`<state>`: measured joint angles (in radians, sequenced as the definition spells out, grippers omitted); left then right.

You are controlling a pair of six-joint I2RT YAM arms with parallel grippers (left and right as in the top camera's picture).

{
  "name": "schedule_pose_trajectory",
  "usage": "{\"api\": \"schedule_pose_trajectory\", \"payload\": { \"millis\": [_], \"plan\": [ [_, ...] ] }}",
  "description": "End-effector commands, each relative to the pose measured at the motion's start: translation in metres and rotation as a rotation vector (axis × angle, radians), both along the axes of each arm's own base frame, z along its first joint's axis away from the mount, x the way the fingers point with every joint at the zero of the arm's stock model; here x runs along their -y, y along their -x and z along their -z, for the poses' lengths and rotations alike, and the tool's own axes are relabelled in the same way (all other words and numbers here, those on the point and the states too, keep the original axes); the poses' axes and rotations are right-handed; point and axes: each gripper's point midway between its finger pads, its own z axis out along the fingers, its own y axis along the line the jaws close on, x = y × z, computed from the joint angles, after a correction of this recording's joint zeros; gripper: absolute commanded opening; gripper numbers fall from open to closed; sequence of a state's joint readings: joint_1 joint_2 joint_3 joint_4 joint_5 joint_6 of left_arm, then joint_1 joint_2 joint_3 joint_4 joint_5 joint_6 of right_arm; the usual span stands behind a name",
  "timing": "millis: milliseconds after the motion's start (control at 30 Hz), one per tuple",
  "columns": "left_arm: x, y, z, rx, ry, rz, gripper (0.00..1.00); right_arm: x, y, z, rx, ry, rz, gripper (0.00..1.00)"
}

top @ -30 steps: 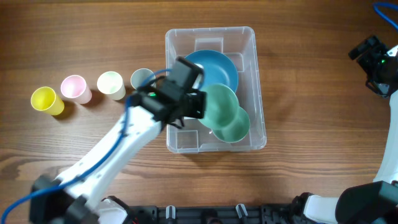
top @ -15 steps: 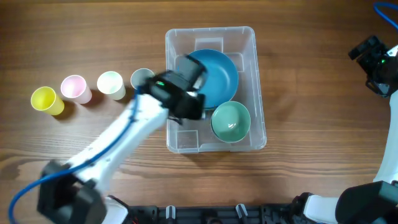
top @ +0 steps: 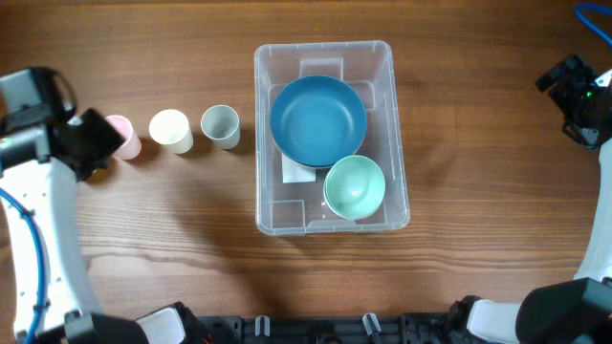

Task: Pack container
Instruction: 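Move the left gripper left to the yellow cup and grasp it, then carry the yellow cup into the bin beside the mint bowl, release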

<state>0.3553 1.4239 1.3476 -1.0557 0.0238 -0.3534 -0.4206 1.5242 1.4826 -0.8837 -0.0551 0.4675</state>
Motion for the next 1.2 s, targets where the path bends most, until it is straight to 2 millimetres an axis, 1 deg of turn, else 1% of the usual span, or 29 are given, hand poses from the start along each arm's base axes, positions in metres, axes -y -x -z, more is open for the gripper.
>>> {"api": "schedule_pose_trajectory", "payload": {
  "millis": [0,100,167,200,300,433,500,533,567,633,667,700,733,833,933,967,1000,1067,1133,1167],
  "plan": [
    [-0.048,0.012,0.030,-0.085,0.041,-0.147,0.51,0.000,-0.002,0.000,0.001,-0.001,0.003,1.00],
    [-0.081,0.019,0.052,-0.115,0.079,-0.277,0.51,0.000,-0.002,0.000,0.001,-0.001,0.003,1.00],
    [-0.102,0.019,0.068,-0.115,0.102,-0.327,0.50,0.000,-0.002,0.000,0.001,-0.001,0.003,0.99],
    [-0.108,0.017,0.075,-0.112,0.114,-0.340,0.51,0.000,-0.002,0.000,0.001,-0.001,0.003,1.00],
    [-0.126,0.015,0.094,-0.119,0.121,-0.369,0.51,0.000,-0.002,0.000,0.001,-0.001,0.003,1.00],
    [-0.137,0.004,0.111,-0.109,0.113,-0.366,0.55,0.000,-0.002,0.000,0.001,-0.001,0.003,1.00],
    [-0.139,0.001,0.120,-0.118,0.107,-0.340,0.53,0.000,-0.002,0.000,0.001,-0.001,0.003,1.00],
    [-0.140,-0.001,0.126,-0.125,0.106,-0.325,0.51,0.000,-0.002,0.000,0.001,-0.001,0.003,1.00],
    [-0.139,-0.001,0.131,-0.135,0.113,-0.323,0.46,0.000,-0.002,0.000,0.001,-0.001,0.003,1.00],
    [-0.139,0.001,0.138,-0.155,0.125,-0.325,0.20,0.000,-0.002,0.000,0.001,-0.001,0.003,1.00],
    [-0.138,0.001,0.140,-0.158,0.127,-0.325,0.11,0.000,-0.002,0.000,0.001,-0.001,0.003,1.00],
    [-0.138,0.001,0.140,-0.158,0.127,-0.325,0.04,0.000,-0.002,0.000,0.001,-0.001,0.003,1.00],
    [-0.139,0.001,0.138,-0.156,0.123,-0.326,0.04,0.000,-0.002,0.000,0.001,-0.001,0.003,0.99],
    [-0.140,0.006,0.124,-0.141,0.113,-0.336,0.04,0.000,-0.002,0.000,0.001,-0.001,0.003,1.00],
    [-0.142,0.021,0.089,-0.110,0.070,-0.426,0.04,0.000,-0.002,0.000,0.001,-0.001,0.003,0.99],
    [-0.140,0.025,0.073,-0.089,0.059,-0.432,0.04,0.000,-0.002,0.000,0.001,-0.001,0.003,1.00],
    [-0.135,0.028,0.053,-0.057,0.047,-0.435,0.04,0.000,-0.002,0.000,0.001,-0.001,0.003,1.00],
    [-0.117,0.030,0.018,0.014,0.043,-0.401,0.04,0.000,-0.002,0.000,0.001,-0.001,0.003,1.00],
    [-0.086,0.026,-0.013,0.096,0.066,-0.316,0.04,0.000,-0.002,0.000,0.001,-0.001,0.003,1.00],
    [-0.066,0.022,-0.026,0.131,0.076,-0.240,0.04,0.000,-0.002,0.000,0.001,-0.001,0.003,1.00]
  ]
}}
